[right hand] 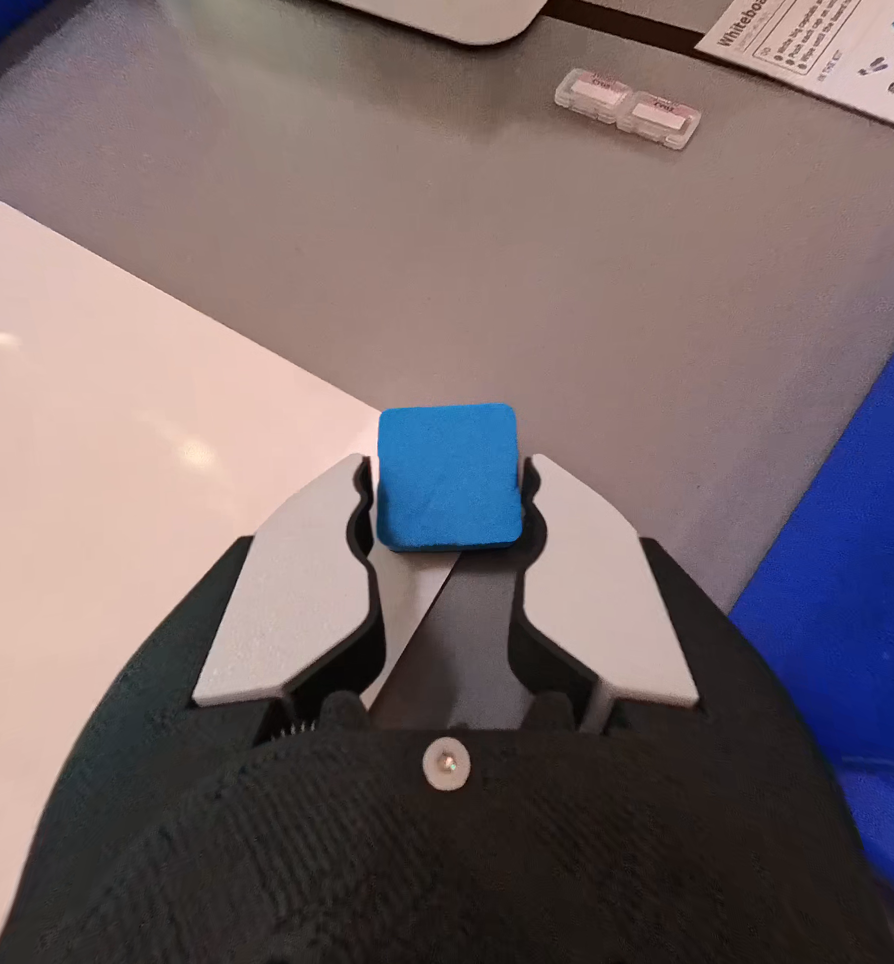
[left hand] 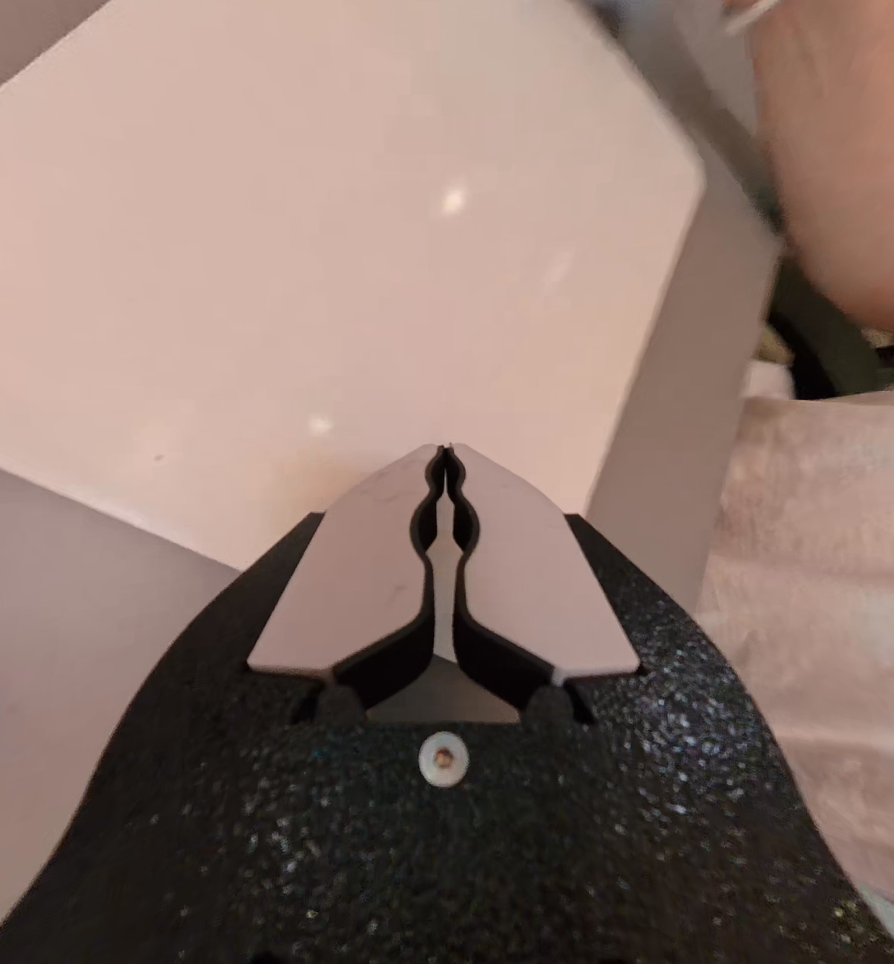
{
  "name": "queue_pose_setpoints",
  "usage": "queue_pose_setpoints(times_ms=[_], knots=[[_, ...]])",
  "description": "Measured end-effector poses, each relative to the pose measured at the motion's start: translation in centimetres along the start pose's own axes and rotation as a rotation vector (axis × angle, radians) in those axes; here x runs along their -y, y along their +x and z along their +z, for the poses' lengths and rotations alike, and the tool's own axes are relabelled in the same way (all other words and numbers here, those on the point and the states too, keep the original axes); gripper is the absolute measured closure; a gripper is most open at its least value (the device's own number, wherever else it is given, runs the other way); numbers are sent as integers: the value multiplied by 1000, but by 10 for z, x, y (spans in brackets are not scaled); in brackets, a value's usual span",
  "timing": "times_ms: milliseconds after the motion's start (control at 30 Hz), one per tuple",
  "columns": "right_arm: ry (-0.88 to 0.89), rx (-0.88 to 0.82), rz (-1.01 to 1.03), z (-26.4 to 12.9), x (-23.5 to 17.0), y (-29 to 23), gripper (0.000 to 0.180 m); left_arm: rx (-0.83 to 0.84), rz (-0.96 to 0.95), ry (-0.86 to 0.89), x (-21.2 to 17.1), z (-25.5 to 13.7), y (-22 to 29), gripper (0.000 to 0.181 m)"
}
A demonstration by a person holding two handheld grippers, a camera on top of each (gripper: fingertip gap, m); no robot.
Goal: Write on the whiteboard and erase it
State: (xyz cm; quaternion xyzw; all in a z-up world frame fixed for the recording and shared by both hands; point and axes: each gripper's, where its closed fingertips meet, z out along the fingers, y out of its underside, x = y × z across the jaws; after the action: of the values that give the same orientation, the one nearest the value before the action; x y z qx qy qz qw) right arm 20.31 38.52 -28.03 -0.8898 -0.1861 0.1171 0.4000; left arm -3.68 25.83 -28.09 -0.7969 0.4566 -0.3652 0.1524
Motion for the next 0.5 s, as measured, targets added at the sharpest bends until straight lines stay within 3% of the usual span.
queue_pose_setpoints(times_ms=[100,200,300,367,500], knots=[[42,-38,3,-18,9,-3,91,12,-49,219,34,-46,1,181],[132,-146,-49,-53,30,-2,75,315,-83,423,59,-136,-48,171],[237,-229,-113,-82,51,-2,62,618,-171,455,59,-213,-120,149],[268,-227,-124,-90,58,-10,62,615,-260,398,60,-224,-163,149],[247,-168,-114,-92,57,-32,61,527,-396,228,65,-193,-232,147]])
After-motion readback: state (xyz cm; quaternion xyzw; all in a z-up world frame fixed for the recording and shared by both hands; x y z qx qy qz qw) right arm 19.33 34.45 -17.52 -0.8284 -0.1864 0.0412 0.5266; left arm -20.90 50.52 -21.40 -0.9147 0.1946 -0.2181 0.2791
